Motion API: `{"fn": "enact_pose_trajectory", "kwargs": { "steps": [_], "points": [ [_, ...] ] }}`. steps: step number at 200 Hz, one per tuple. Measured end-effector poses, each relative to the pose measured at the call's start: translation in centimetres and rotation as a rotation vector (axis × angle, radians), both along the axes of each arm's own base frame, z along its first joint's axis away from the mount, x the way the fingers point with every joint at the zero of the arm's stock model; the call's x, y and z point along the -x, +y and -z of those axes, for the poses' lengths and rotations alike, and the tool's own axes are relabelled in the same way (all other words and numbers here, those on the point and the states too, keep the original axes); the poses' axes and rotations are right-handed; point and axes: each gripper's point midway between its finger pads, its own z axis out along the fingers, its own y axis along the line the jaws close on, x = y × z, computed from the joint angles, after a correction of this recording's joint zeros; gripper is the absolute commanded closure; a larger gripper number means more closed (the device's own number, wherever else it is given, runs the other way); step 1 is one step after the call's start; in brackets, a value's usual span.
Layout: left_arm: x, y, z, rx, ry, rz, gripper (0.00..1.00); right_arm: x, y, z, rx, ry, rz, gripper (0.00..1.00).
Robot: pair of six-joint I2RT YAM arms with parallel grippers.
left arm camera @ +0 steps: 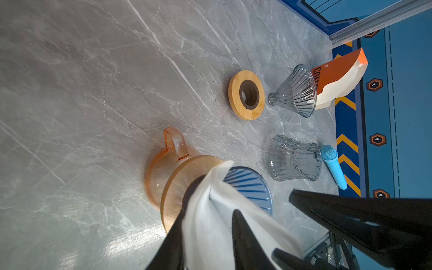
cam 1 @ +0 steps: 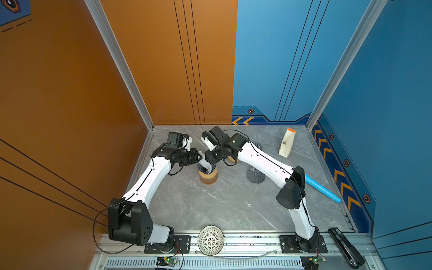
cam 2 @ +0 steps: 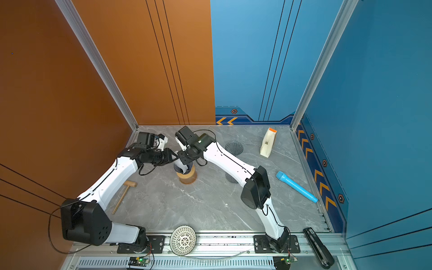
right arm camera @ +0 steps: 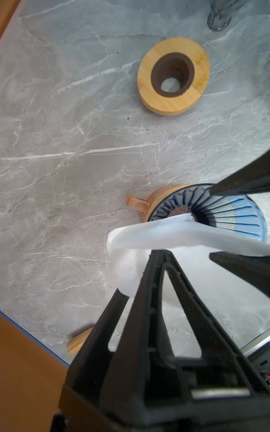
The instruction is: Place the coffee filter in the dripper
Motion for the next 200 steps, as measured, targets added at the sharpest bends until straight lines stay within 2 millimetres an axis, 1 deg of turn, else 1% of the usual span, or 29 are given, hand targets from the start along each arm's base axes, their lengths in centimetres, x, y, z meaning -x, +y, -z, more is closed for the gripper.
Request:
{"fn": "enact_pose_trajectory", "kwargs": {
  "steps": [33,65,102,145,200],
  "points": [
    [0.1,0.0,0.0,-0.013,0.005,0.018,0.64,-0.7,-0.6,0.2,0.022,-0.019,0.033,0.63],
    [0.5,0.0,0.6,-0.025,0.029,0.036,0.64,-1.6,-1.1,1.3,0.061,-0.030,0.065,0.63],
    [1.1,0.0,1.0,-0.036,0.053,0.056,0.62,-1.6,-1.8,2.4,0.102,-0.022,0.077,0.62],
    [1.5,0.0,1.3,-0.039,0.071,0.069,0.56,-1.8,-2.2,2.5,0.111,-0.018,0.085,0.61],
    [2.0,0.1,2.0,-0.051,0.100,0.083,0.55,-1.8,-2.7,2.9,0.128,-0.003,0.092,0.61]
  ]
}}
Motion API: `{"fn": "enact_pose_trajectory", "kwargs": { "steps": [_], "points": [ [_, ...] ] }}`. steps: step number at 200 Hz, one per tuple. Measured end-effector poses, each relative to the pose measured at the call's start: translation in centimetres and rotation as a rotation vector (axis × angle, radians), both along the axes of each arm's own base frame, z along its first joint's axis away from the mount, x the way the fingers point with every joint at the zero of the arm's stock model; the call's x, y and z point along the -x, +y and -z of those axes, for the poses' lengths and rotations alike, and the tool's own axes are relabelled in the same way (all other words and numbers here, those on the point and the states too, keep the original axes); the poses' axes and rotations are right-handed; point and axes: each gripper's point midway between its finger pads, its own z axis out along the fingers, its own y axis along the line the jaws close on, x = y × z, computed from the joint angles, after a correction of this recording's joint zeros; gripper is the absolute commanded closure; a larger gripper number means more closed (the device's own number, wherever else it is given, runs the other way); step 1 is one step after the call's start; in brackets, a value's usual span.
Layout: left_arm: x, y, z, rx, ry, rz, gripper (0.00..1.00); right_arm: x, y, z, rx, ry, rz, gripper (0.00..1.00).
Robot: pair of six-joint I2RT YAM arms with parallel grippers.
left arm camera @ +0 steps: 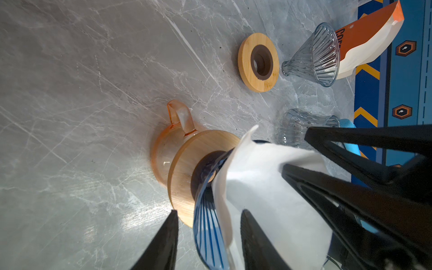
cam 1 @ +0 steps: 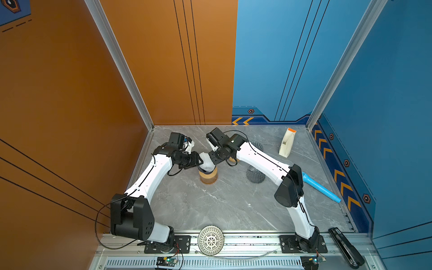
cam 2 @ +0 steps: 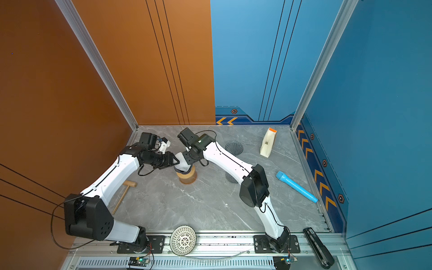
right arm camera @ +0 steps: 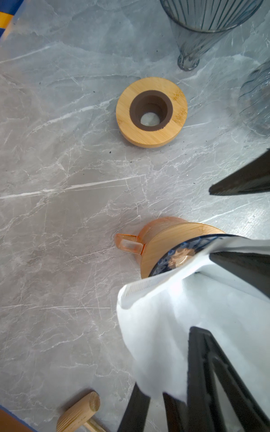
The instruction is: Place the coffee filter in the dripper
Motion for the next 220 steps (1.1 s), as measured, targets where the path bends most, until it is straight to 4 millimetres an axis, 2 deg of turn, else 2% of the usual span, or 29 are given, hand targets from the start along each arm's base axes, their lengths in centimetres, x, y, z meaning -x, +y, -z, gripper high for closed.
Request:
{"fn": "enact_pose_trajectory", "kwargs": {
  "steps": [63,220],
  "points": [
    [0.2,0.0,0.2,-0.006,0.001,0.010,0.55,0.3,-0.3,1.4,0.032,0.028,-0.001,0.61],
    [0.6,0.2,2.1,-0.041,0.059,0.026,0.55,0.5,-0.2,2.7,0.049,0.056,-0.006,0.60]
  ]
}}
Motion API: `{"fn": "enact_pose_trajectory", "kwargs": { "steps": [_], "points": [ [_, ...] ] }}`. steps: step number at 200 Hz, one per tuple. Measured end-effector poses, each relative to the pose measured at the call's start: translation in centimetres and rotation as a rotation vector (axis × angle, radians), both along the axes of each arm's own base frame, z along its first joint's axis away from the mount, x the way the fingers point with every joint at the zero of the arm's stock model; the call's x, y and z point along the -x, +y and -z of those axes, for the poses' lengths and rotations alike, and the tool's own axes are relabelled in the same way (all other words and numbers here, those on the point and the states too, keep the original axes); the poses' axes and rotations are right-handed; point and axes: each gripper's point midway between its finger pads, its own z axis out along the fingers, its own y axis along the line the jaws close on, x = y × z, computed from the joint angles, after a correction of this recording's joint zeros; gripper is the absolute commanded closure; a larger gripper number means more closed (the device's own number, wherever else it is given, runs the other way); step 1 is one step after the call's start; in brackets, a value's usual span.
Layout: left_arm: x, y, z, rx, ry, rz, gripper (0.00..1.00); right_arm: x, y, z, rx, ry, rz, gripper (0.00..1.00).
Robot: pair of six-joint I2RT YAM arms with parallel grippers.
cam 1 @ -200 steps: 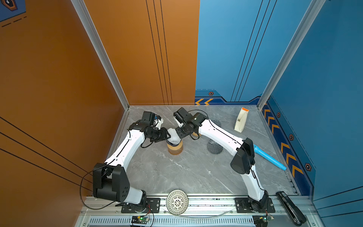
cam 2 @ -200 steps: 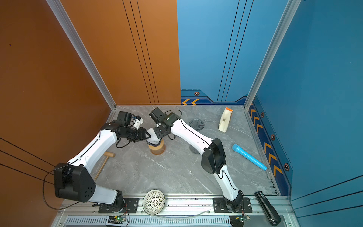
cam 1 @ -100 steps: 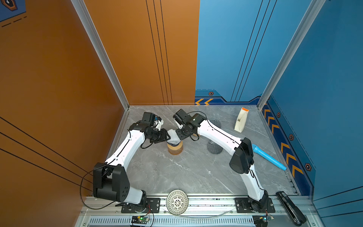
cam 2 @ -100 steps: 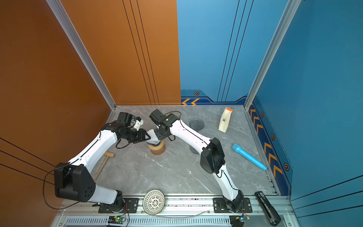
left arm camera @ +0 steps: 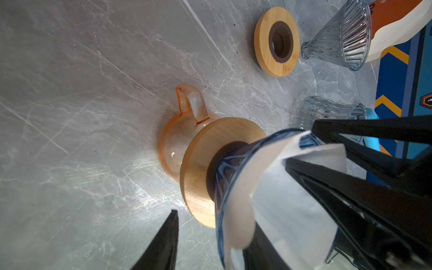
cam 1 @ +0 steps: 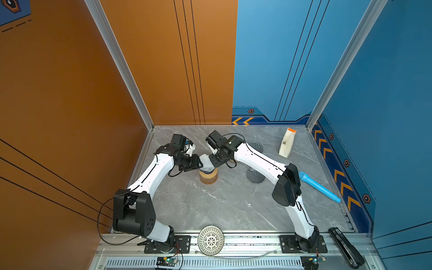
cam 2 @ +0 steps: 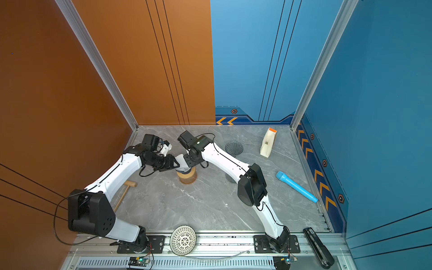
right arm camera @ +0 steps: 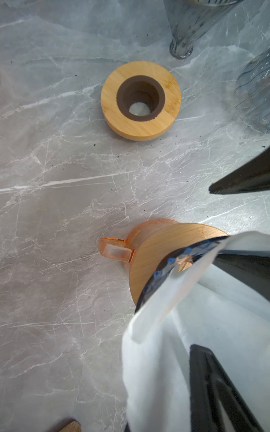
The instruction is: Place the coffee filter in the dripper
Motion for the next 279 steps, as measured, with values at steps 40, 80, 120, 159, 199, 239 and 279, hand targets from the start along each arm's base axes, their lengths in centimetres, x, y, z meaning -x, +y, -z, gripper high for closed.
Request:
{"fn": "enact_pose_trajectory", "kwargs": {
  "steps": [40,80,120,159,199,239,279],
  "points": [
    [0.1,0.0,0.1,-0.001,0.007,0.000,0.55,0.2,0.2,0.3,-0.006,0.015,-0.004,0.59],
    [0.1,0.0,0.1,-0.001,0.007,0.000,0.55,0.3,0.3,0.3,-0.012,0.022,-0.003,0.57],
    [0.0,0.0,-0.1,-0.001,0.006,0.001,0.53,0.4,0.5,0.2,-0.022,0.027,-0.009,0.53],
    [-0.6,-0.2,-1.1,0.003,-0.023,0.003,0.51,0.6,0.7,-0.2,-0.039,0.033,-0.017,0.50],
    [-1.0,-0.3,-2.4,0.007,-0.058,0.004,0.48,0.9,0.9,-1.8,-0.075,0.027,-0.027,0.48],
    [-1.3,-0.2,-4.0,0.005,-0.106,-0.003,0.44,1.0,0.4,-6.0,-0.155,-0.034,-0.023,0.47],
    [-1.4,0.1,-7.0,0.000,-0.196,-0.015,0.41,0.7,-1.8,-10.8,-0.266,-0.112,0.022,0.46]
  ]
}}
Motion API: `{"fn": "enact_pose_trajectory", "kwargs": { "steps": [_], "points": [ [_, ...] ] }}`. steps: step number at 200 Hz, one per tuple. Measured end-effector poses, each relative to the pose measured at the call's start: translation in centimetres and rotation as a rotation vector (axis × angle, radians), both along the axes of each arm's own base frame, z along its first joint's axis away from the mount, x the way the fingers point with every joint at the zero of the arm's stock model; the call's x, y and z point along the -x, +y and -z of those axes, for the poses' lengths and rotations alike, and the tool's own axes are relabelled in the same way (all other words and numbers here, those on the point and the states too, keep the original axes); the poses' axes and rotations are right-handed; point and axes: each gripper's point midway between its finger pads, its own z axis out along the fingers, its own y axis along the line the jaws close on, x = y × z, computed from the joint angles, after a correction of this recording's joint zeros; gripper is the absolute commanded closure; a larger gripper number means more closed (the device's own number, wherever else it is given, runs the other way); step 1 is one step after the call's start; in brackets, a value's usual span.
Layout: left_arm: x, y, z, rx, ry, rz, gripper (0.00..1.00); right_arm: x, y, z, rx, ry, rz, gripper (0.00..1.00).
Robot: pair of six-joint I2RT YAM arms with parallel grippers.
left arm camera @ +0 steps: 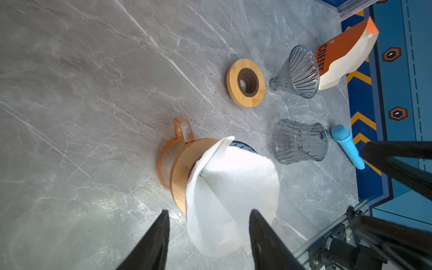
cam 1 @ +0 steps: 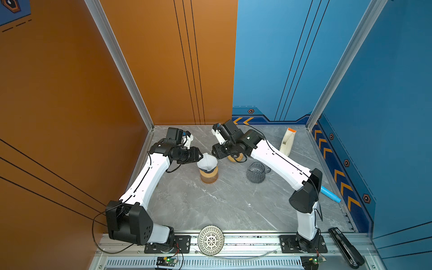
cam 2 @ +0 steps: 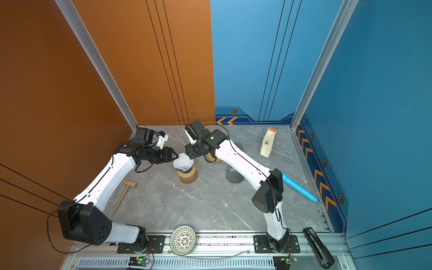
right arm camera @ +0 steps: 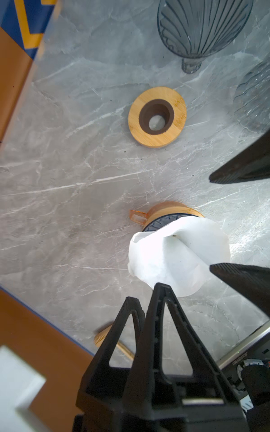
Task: Place the coffee filter in the dripper
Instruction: 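Release the filter and withdraw both grippers away from the dripper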
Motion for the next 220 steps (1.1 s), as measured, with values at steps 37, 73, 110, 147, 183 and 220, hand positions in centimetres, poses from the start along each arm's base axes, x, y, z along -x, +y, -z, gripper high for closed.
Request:
{"fn": "enact_pose_trajectory", "kwargs": {
  "steps": [37,73,110,147,183,220],
  "points": [
    [0.6,0.0,-2.9,0.009,-0.102,-0.002,0.29,-1.4,-4.0,-0.5,-0.075,-0.009,0.125,0.44],
    [1.5,0.2,-4.2,0.023,-0.173,-0.015,0.15,-2.8,-7.8,3.2,-0.076,0.055,0.254,0.42],
    [2.3,0.4,-3.5,0.025,-0.162,-0.024,0.08,-4.0,-10.7,6.1,-0.045,0.096,0.325,0.42],
    [2.4,0.2,-4.6,0.041,-0.185,-0.021,0.07,-2.9,-12.4,6.2,-0.025,0.084,0.329,0.41],
    [2.1,-2.1,-7.6,0.064,-0.249,0.040,0.07,-1.5,-14.4,3.9,-0.034,-0.019,0.337,0.27],
    [1.4,-6.2,-9.2,0.079,-0.266,0.127,0.07,0.5,-17.2,2.5,-0.045,-0.145,0.362,0.13]
  ]
}}
